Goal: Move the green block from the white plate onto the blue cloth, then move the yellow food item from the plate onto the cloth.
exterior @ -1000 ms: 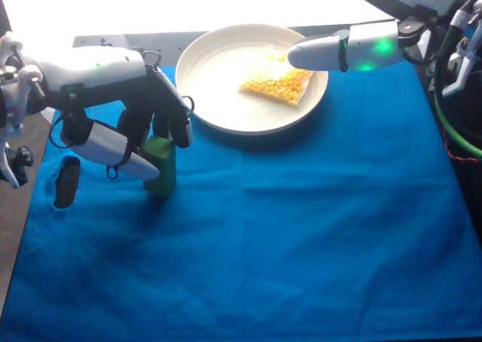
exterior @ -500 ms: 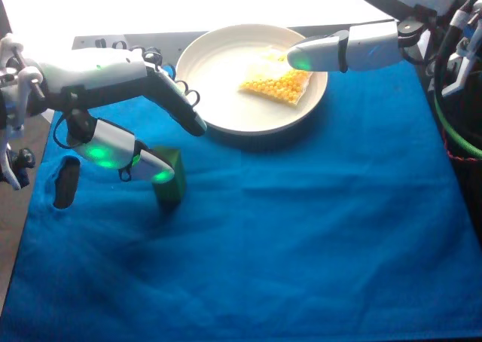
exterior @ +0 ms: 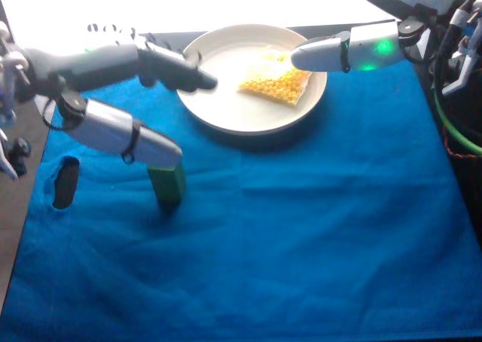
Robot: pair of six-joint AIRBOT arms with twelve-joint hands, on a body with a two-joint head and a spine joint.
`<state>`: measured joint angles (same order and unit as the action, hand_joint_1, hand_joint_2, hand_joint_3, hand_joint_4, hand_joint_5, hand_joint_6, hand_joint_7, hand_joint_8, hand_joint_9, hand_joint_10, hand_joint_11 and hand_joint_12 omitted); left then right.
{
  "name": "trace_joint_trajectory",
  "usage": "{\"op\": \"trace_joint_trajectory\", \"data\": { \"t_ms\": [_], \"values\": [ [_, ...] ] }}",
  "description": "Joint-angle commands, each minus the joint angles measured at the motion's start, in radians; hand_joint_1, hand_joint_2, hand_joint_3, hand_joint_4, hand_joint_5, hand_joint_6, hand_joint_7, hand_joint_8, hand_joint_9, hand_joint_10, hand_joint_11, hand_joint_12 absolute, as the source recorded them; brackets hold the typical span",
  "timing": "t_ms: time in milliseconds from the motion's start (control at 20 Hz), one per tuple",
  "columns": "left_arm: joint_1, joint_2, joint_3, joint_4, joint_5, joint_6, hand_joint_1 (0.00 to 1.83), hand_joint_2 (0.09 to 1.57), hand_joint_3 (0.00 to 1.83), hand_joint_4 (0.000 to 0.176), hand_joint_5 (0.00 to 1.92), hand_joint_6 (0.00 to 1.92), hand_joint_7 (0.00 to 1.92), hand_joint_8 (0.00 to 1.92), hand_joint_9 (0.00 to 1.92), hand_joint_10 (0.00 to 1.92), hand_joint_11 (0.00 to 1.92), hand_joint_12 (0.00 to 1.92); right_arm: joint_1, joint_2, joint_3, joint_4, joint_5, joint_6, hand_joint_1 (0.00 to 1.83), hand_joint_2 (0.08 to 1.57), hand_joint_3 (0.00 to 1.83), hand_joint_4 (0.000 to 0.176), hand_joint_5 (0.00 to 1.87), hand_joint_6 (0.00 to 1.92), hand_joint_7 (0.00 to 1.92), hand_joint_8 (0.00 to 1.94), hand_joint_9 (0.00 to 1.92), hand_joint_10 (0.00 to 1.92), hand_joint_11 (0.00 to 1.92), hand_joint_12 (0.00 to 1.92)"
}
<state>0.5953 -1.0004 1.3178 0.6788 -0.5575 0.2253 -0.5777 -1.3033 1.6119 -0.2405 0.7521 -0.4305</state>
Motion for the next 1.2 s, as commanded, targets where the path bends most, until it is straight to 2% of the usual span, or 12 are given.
{"op": "trace_joint_trajectory", "data": {
  "t_ms": [0, 50, 100, 200, 350, 400, 650, 750, 800, 850, 950, 1150],
  "values": [
    [-0.021, 0.008, -0.003, -0.061, -0.103, 0.013, 0.50, 0.99, 0.00, 0.095, 0.24, 0.00, 0.42, 0.00, 0.22, 0.72, 0.00, 1.51, 0.016, -0.006, 0.007, 0.031, 0.102, 0.005, 0.52, 0.89, 0.00, 0.072, 0.36, 0.00, 0.56, 0.00, 0.57, 0.01, 0.25, 0.95],
    [-0.033, 0.014, -0.005, -0.086, -0.111, 0.041, 0.53, 0.96, 0.00, 0.116, 0.25, 0.00, 0.42, 0.00, 0.27, 0.59, 0.00, 1.38, 0.016, -0.018, 0.022, 0.030, 0.094, 0.005, 0.54, 0.88, 0.00, 0.073, 0.35, 0.00, 0.55, 0.00, 0.61, 0.01, 0.30, 1.05],
    [-0.046, 0.019, -0.005, -0.105, -0.114, 0.070, 0.57, 0.93, 0.00, 0.091, 0.23, 0.00, 0.42, 0.00, 0.35, 0.43, 0.03, 1.24, 0.016, -0.034, 0.044, 0.028, 0.088, 0.005, 0.47, 0.85, 0.00, 0.071, 0.30, 0.00, 0.57, 0.00, 0.60, 0.00, 0.31, 0.98],
    [-0.064, 0.024, -0.005, -0.135, -0.119, 0.106, 0.62, 0.87, 0.00, 0.110, 0.18, 0.01, 0.37, 0.00, 0.41, 0.10, 0.03, 0.92, 0.021, -0.056, 0.076, 0.024, 0.070, 0.005, 0.48, 0.82, 0.00, 0.036, 0.32, 0.00, 0.43, 0.00, 0.57, 0.00, 0.29, 1.01],
    [-0.111, 0.019, 0.016, -0.158, -0.101, 0.144, 0.61, 0.82, 0.00, 0.131, 0.10, 0.00, 0.29, 0.00, 0.36, 0.00, 0.12, 0.59, 0.049, -0.084, 0.108, -0.007, 0.022, 0.005, 0.51, 0.83, 0.00, 0.030, 0.35, 0.00, 0.29, 0.02, 0.54, 0.01, 0.37, 0.91],
    [-0.139, 0.013, 0.029, -0.159, -0.082, 0.152, 0.62, 0.81, 0.00, 0.133, 0.09, 0.00, 0.27, 0.00, 0.32, 0.00, 0.14, 0.51, 0.061, -0.095, 0.121, -0.024, 0.003, 0.005, 0.50, 0.84, 0.00, 0.006, 0.33, 0.00, 0.35, 0.01, 0.51, 0.00, 0.30, 0.95],
    [-0.219, -0.004, 0.063, -0.179, 0.006, 0.221, 0.81, 0.88, 0.00, 0.176, 0.11, 0.00, 0.21, 0.00, 0.25, 0.00, 0.10, 0.42, 0.085, -0.155, 0.209, -0.133, -0.061, 0.005, 0.50, 0.79, 0.00, 0.066, 0.32, 0.00, 0.39, 0.02, 0.52, 0.03, 0.24, 1.24],
    [-0.253, -0.015, 0.072, -0.179, 0.040, 0.246, 0.76, 0.86, 0.00, 0.176, 0.10, 0.00, 0.21, 0.00, 0.22, 0.00, 0.10, 0.41, 0.091, -0.165, 0.226, -0.170, -0.103, 0.005, 0.55, 0.87, 0.00, 0.037, 0.32, 0.00, 0.44, 0.00, 0.56, 0.03, 0.21, 1.28],
    [-0.271, -0.021, 0.078, -0.176, 0.053, 0.249, 0.73, 0.84, 0.00, 0.176, 0.09, 0.00, 0.20, 0.00, 0.22, 0.00, 0.10, 0.41, 0.091, -0.173, 0.235, -0.185, -0.126, 0.005, 0.62, 0.90, 0.00, 0.000, 0.35, 0.01, 0.65, 0.15, 0.55, 0.96, 0.43, 1.66],
    [-0.276, -0.023, 0.080, -0.176, 0.055, 0.249, 0.71, 0.83, 0.00, 0.176, 0.09, 0.00, 0.21, 0.00, 0.22, 0.00, 0.10, 0.41, 0.091, -0.181, 0.244, -0.193, -0.136, 0.005, 0.62, 0.92, 0.00, 0.000, 0.37, 0.01, 0.68, 0.16, 0.51, 1.10, 0.46, 1.71],
    [-0.287, -0.024, 0.083, -0.176, 0.057, 0.249, 0.75, 0.83, 0.00, 0.176, 0.10, 0.01, 0.20, 0.00, 0.22, 0.00, 0.10, 0.41, 0.091, -0.200, 0.263, -0.205, -0.155, 0.005, 0.65, 0.95, 0.00, 0.023, 0.34, 0.00, 0.38, 0.01, 0.34, 0.25, 0.10, 1.37],
    [-0.295, -0.027, 0.087, -0.176, 0.058, 0.249, 0.71, 0.84, 0.00, 0.176, 0.08, 0.00, 0.19, 0.00, 0.22, 0.01, 0.12, 0.43, 0.091, -0.225, 0.291, -0.219, -0.182, 0.005, 0.73, 0.90, 0.00, 0.000, 0.36, 0.00, 0.46, 0.01, 0.55, 0.05, 0.21, 1.34]
  ]
}}
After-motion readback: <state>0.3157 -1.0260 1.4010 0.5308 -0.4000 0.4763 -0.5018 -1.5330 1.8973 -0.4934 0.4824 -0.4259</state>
